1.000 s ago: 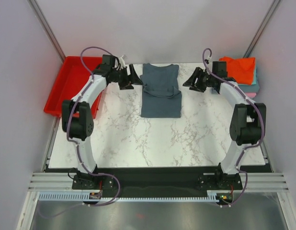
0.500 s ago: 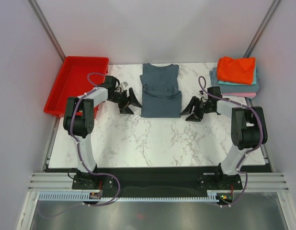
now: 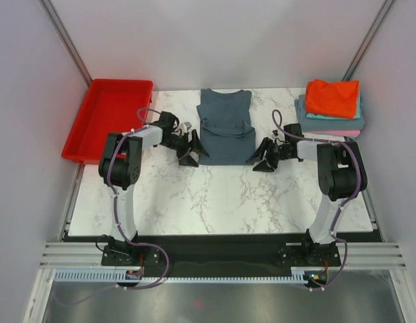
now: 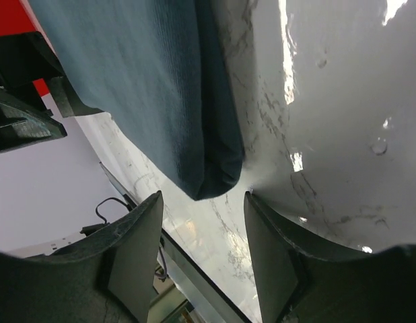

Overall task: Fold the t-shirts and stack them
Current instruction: Fold the tshirt

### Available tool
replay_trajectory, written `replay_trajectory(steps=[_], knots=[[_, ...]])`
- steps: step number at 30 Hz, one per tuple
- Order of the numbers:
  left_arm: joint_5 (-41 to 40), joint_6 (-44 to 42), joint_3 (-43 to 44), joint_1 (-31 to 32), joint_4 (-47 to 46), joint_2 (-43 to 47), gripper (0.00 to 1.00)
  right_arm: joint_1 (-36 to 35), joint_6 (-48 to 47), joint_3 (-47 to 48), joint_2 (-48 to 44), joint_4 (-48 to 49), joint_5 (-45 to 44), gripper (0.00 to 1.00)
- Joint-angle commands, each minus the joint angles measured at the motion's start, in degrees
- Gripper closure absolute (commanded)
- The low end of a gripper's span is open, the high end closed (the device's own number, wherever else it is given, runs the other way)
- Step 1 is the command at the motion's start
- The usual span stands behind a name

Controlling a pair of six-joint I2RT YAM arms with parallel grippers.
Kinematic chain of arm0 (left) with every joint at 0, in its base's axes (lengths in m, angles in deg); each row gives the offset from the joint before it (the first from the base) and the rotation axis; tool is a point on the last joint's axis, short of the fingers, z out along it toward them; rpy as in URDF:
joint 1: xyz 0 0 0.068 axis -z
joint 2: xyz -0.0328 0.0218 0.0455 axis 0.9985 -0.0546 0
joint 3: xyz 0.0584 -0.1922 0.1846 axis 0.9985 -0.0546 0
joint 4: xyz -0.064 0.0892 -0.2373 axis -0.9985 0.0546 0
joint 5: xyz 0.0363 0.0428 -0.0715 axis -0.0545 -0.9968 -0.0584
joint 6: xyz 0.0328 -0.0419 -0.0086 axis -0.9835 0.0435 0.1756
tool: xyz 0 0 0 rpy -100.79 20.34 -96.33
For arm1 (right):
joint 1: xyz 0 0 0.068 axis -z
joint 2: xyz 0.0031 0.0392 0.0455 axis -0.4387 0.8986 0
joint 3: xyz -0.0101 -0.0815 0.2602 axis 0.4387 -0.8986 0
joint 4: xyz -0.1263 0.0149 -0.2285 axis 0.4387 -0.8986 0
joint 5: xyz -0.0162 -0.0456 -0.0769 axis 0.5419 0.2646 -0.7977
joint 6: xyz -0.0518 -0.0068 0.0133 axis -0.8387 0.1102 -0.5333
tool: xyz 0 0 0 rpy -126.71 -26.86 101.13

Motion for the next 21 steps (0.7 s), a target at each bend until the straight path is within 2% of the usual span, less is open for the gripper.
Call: replay_trajectory(steps=[1,9,12,15,17,21], knots=[[1.23,2.90,2.52,1.05,-4.72,-4.27,0.20,-0.06,-0.10,2.31,2.30,2.98,-1.62,0.40],[0.70,3.17,4.28,2.28,-4.63,-6.30,0.23,0.21,-1.33,5.13,4.24,2.54,-2.94,0.42],[0.18,2.82,3.84,2.28,-4.10,-5.78,0.30,0.21,-1.77,5.13,4.50,2.54,-3.47,0.47],[-0.44,2.64,3.23,2.28,-3.40,-4.81,0.40,0.29,-2.21,5.13,4.33,2.63,-3.47,0.67],[-0.44,2.82,2.53,2.28,-3.40,-4.29,0.46,0.47,-2.56,5.13,3.97,2.80,-3.47,0.72],[-0.44,2.82,1.65,2.37,-3.40,-2.88,0.46,0.91,-2.83,4.87,2.83,3.41,-3.65,0.87]])
